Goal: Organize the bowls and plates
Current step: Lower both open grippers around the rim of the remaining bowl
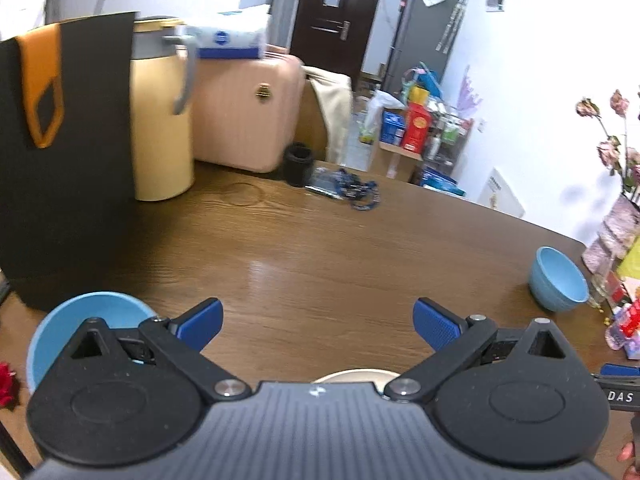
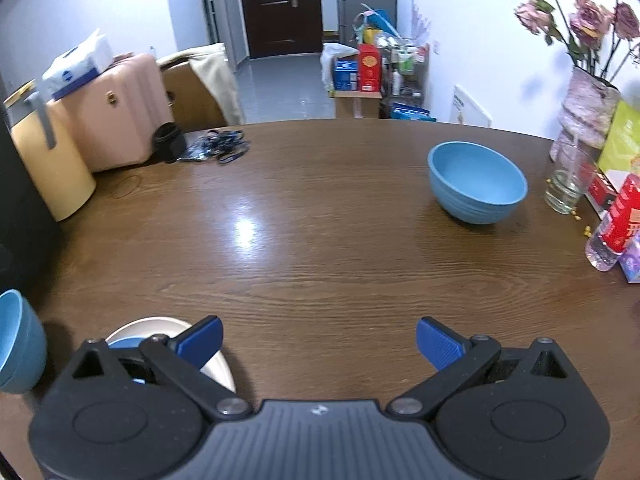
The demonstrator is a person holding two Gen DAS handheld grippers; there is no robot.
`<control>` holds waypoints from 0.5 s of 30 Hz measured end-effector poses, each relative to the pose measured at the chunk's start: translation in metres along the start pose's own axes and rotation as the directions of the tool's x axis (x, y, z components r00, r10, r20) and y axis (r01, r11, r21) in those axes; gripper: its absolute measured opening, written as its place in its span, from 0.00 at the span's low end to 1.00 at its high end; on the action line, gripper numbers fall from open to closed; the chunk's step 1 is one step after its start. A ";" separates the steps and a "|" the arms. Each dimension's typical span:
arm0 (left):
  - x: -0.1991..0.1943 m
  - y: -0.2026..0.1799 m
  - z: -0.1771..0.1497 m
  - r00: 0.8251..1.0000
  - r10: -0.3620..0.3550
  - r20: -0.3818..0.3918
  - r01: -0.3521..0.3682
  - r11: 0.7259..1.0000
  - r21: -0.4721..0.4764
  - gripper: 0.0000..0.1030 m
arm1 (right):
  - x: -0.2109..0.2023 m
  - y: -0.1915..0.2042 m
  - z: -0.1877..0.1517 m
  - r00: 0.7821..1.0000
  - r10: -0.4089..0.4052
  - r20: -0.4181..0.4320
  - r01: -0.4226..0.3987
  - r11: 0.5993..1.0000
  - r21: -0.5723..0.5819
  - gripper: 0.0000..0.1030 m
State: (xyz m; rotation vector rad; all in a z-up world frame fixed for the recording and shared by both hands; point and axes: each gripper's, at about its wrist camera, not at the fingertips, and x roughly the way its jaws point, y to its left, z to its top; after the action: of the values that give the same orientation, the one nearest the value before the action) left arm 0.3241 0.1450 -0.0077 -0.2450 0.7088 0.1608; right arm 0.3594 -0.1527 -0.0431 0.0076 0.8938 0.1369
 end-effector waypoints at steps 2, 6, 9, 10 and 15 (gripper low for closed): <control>0.006 -0.015 0.002 1.000 -0.019 -0.005 0.019 1.000 0.019 1.00 | 0.001 -0.010 0.005 1.000 -0.007 0.006 0.007 1.000 0.007 1.00; 0.015 -0.041 0.003 0.999 -0.049 -0.007 0.049 0.997 0.060 1.00 | 0.006 -0.030 0.013 1.000 -0.023 0.013 0.023 0.999 0.026 1.00; 0.023 -0.061 0.002 0.998 -0.068 -0.017 0.069 0.994 0.088 1.00 | 0.011 -0.047 0.017 0.999 -0.032 0.014 0.031 0.998 0.048 1.00; 0.025 -0.068 0.002 0.997 -0.073 -0.020 0.075 0.992 0.098 1.00 | 0.011 -0.053 0.018 0.999 -0.034 0.014 0.033 0.998 0.055 1.00; 0.034 -0.100 0.006 0.995 -0.100 -0.020 0.101 0.984 0.149 1.00 | 0.015 -0.082 0.021 0.999 -0.043 0.014 0.041 0.995 0.096 1.00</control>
State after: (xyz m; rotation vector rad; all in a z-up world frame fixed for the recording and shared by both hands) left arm 0.3762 0.0529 -0.0095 -0.1377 0.7158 0.0094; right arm 0.3948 -0.2311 -0.0469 0.0791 0.8832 0.0548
